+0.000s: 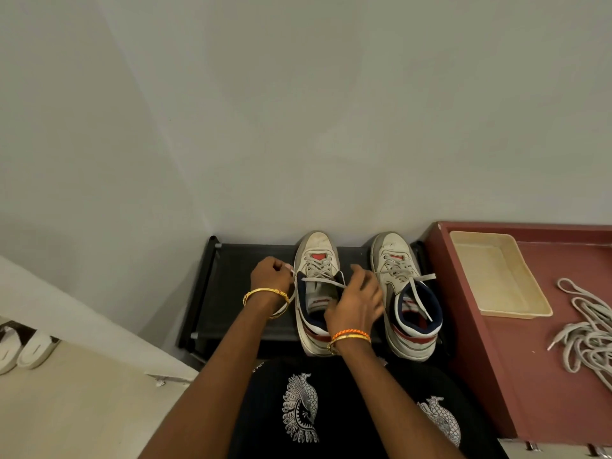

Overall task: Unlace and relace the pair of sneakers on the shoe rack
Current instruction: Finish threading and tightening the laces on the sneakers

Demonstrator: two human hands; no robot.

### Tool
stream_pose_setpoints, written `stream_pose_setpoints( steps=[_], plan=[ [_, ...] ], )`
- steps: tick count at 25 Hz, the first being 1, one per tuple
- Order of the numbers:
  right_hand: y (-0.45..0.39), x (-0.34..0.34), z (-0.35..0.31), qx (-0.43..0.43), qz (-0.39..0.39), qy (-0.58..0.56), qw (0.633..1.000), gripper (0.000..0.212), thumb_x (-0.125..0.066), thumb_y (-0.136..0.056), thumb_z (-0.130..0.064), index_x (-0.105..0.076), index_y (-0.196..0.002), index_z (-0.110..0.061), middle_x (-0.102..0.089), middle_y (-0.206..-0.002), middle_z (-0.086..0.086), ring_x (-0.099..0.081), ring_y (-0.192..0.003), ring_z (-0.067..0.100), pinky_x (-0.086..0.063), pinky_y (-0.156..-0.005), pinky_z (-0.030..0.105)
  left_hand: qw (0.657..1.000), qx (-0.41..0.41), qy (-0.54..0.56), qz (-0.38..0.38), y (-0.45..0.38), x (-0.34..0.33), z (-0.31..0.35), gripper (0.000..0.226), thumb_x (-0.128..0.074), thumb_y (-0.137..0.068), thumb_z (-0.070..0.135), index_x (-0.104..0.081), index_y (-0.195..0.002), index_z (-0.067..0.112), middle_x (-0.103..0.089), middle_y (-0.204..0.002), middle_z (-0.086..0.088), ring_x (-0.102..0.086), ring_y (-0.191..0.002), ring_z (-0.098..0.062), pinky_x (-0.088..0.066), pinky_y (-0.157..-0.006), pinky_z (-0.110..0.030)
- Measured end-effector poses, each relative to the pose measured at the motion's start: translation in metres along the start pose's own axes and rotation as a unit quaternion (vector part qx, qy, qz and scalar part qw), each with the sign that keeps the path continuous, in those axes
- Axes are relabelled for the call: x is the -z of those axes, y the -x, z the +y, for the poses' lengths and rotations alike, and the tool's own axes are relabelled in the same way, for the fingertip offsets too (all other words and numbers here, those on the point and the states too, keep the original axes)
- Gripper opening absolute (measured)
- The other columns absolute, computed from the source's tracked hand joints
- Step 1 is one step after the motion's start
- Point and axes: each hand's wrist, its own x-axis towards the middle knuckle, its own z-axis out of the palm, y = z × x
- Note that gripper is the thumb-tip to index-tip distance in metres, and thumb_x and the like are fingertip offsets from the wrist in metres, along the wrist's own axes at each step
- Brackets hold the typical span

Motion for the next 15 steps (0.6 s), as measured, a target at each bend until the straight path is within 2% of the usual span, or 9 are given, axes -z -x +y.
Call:
stream_pose_setpoints(
  steps=[4,8,12,15],
  plan=[
    [0.008,0.006,0.005,-0.045,-0.027,0.001,0.999,0.079,-0.071,-0.075,-0.013,-0.027,-0.140,-0.015,-0.026,-0.144,0.015,-0.029,-0.132,0.031,-0.031,-0.105,0.045,0.994,-0.028,0.104,0.023,0.015,0.021,0.043,0.019,-0.051,-0.093,0.004,-0.052,-0.076,0.011,-0.065,-0.099,-0.014,-0.067,-0.077,-0.023,-0.057,-0.076,-0.034],
    [0.012,0.010,0.000,-0.042,-0.041,0.013,0.998,0.078,-0.071,-0.075,-0.013,-0.027,-0.139,-0.014,-0.029,-0.141,0.016,-0.033,-0.127,0.032,-0.035,-0.102,0.044,0.978,-0.049,0.205,0.006,0.041,0.053,0.095,0.019,-0.047,-0.095,0.001,-0.053,-0.079,0.008,-0.063,-0.096,-0.007,-0.067,-0.070,-0.018,-0.057,-0.060,-0.022],
    [0.014,0.012,-0.003,-0.028,-0.041,0.020,0.999,0.078,-0.071,-0.075,-0.011,-0.027,-0.139,-0.014,-0.030,-0.139,0.016,-0.036,-0.125,0.033,-0.038,-0.100,0.043,0.953,-0.075,0.294,0.006,0.067,0.078,0.127,0.017,-0.044,-0.096,0.000,-0.054,-0.083,0.005,-0.063,-0.097,-0.007,-0.068,-0.073,-0.021,-0.058,-0.069,-0.028],
    [0.014,0.011,-0.002,-0.023,-0.045,0.022,0.998,0.077,-0.070,-0.076,-0.011,-0.026,-0.139,-0.014,-0.029,-0.138,0.015,-0.036,-0.124,0.032,-0.039,-0.098,0.042,0.952,-0.089,0.291,0.022,0.081,0.086,0.140,0.011,-0.045,-0.096,0.001,-0.056,-0.095,0.002,-0.064,-0.095,-0.004,-0.068,-0.074,-0.021,-0.058,-0.070,-0.026]
  ],
)
